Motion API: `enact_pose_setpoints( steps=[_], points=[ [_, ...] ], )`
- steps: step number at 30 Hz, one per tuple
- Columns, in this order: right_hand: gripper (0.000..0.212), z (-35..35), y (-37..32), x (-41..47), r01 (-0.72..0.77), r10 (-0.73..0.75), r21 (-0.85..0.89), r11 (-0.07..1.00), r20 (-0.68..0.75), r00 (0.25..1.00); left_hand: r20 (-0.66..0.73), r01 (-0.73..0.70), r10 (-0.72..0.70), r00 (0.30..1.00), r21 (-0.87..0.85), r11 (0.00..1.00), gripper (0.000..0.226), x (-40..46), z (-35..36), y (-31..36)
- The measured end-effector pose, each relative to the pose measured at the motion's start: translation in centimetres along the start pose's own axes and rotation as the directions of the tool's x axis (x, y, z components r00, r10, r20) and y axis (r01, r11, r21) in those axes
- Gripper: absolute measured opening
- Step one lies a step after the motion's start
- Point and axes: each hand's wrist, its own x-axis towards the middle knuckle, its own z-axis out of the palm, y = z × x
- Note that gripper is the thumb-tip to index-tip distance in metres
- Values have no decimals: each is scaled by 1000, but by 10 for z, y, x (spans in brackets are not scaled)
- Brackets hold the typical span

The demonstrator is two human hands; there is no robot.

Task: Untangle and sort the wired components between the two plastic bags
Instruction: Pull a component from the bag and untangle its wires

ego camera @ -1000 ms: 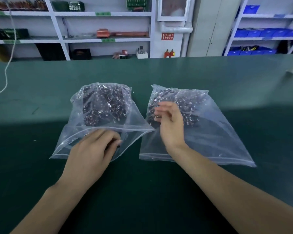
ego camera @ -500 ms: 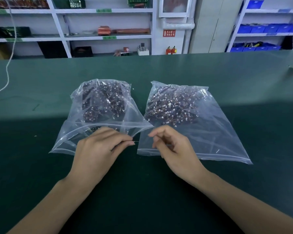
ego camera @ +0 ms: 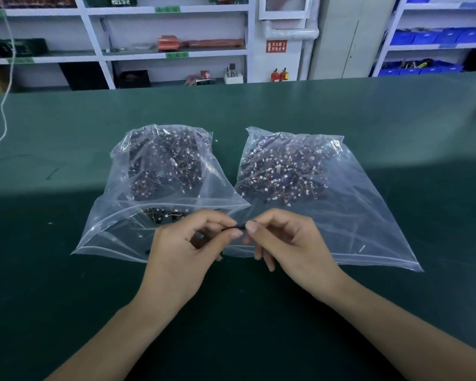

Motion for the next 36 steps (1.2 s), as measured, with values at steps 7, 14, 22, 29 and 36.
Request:
enact_pose_setpoints(
  steps=[7, 14, 22, 29, 36],
  points=[
    [15, 4, -1, -2, -1, 1, 8, 1000, -26, 1000, 102, 170, -154, 983, -164, 972, 10, -8, -2, 3],
    [15, 8, -3, -4, 4, -5, -29, 1000, -52, 999, 67, 142, -138, 988, -73, 987, 18, -11, -4, 5],
    [12, 8, -2, -4, -20, 16, -70, 997, -62, 998, 59, 82, -80, 995, -39, 996, 17, -14, -3, 6],
    [17, 7, -3, -5, -39, 36, -64, 997, -48, 998, 49, 65, -64, 997, -13, 998, 17, -12, -4, 7],
    [16, 7, -3, -4, -30, 28, -46, 998, -35, 999, 44, 68, -68, 997, 7, 998, 18, -11, -5, 7]
  ],
)
